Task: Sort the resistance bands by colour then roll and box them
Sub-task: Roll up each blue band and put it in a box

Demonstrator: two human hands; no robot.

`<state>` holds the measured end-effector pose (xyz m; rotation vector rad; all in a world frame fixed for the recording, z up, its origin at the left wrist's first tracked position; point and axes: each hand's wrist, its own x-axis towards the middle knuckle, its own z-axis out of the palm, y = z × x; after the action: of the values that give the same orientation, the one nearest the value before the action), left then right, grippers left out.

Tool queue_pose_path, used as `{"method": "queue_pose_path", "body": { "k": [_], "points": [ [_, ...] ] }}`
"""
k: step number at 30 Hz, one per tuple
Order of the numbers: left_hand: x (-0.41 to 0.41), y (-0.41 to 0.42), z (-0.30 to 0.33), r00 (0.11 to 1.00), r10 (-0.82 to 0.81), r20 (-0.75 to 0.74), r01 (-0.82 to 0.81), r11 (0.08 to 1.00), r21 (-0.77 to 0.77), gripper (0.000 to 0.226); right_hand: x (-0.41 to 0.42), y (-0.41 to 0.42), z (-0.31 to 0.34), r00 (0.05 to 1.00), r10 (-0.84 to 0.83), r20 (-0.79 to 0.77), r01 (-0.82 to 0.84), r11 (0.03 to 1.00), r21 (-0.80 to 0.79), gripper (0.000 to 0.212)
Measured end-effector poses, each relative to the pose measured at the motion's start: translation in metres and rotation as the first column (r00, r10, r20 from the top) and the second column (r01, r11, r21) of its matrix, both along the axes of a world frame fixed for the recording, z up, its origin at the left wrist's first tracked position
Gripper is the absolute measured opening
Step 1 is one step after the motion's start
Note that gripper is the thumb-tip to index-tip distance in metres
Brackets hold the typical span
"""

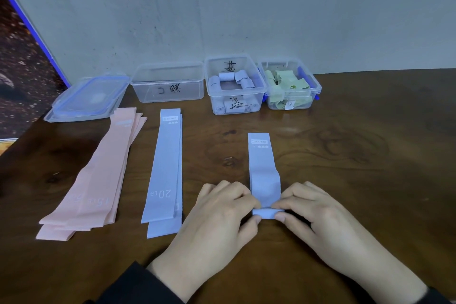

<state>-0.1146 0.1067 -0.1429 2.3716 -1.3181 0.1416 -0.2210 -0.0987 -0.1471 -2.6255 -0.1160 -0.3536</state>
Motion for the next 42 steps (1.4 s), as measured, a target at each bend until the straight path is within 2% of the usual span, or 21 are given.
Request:
{"method": "queue_pose_path", "body": {
  "k": [6,16,22,28,34,40,42],
  "points": [
    [-0.0004,-0.0017,0.0002,1.000,-0.002,-0.026,0.002,1.000,0.006,0.037,-0.0006,-0.0016,0.0025,0.999,0.011,-0.041,-0.009,0.999,0.032,0.015],
    [0.0004,-0.0001,-0.0014,1.000,-0.004,-0.019,0.004,1.000,0.008,0.029,0.0006,0.0002,-0.0007,1.000,0.009,-0.023,-0.009,1.000,0.004,0.030],
    [-0.0006,-0.0005,-0.0013,1.000,0.001,-0.012,-0.001,1.000,0.005,0.036,-0.0003,-0.0007,0.0027,0.999,0.000,-0.045,0.001,1.000,0.022,0.020],
    [0.0007,-0.0002,-0.0029,1.000,0.005,-0.024,-0.005,1.000,0.016,0.027,0.0000,0.0002,0.0010,0.999,0.000,-0.039,0.001,1.000,0.021,0.030],
    [-0.0007,0.0010,-0.0005,0.999,0.001,-0.032,0.000,1.000,0.024,0.034,-0.0014,-0.0001,0.0025,0.999,-0.005,-0.047,0.006,0.999,0.037,0.019],
    [0.0011,0.0007,-0.0013,0.999,-0.005,-0.034,0.005,1.000,0.018,0.034,-0.0012,0.0001,0.0014,0.999,0.000,-0.042,0.001,1.000,0.020,0.033],
    [0.0017,0.0008,-0.0028,1.000,-0.002,-0.031,0.002,1.000,0.012,0.034,-0.0014,0.0005,0.0025,0.999,-0.001,-0.041,0.002,1.000,0.028,0.029]
  ]
}}
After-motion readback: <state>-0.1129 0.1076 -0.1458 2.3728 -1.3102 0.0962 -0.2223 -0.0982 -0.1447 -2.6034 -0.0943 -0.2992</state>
